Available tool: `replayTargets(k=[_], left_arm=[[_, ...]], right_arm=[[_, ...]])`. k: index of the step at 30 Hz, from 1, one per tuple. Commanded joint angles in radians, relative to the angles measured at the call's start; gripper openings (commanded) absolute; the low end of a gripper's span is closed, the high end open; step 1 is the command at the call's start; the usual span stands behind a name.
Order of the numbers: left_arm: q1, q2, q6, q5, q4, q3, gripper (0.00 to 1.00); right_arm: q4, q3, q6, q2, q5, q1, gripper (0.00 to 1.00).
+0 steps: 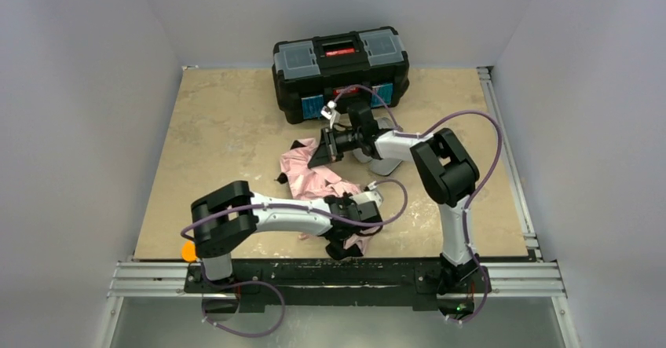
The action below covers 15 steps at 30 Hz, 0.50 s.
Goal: Put away the umbrella
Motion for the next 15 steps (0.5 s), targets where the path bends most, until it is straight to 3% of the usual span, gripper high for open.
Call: replayTargets(k=[1, 4, 6, 13, 15], left_arm=[[-0.092, 0.088, -0.097, -0.188, -0.199, 0.094, 0.00], [-0.107, 0.145, -0.147, -0.160, -0.261, 0.122, 0.01], [-0.110, 0.161, -0.150, -0.107, -0.271, 0.128, 0.14], [-0.096, 0.099, -0.115, 0.010, -0.366, 0.176, 0.70], [-0.081, 0.088, -0.112, 0.038, -0.427, 0.212, 0.94]], right_arm=[[0.125, -0.099, 0.079, 0.006, 0.117, 0.021, 0.00], [0.155, -0.166, 0.085, 0.025, 0.139, 0.039, 0.00], [0.177, -0.210, 0.083, 0.032, 0.140, 0.048, 0.00], [0.202, -0.281, 0.043, 0.019, 0.142, 0.047, 0.00], [0.200, -0.283, 0.034, 0.021, 0.141, 0.048, 0.00]])
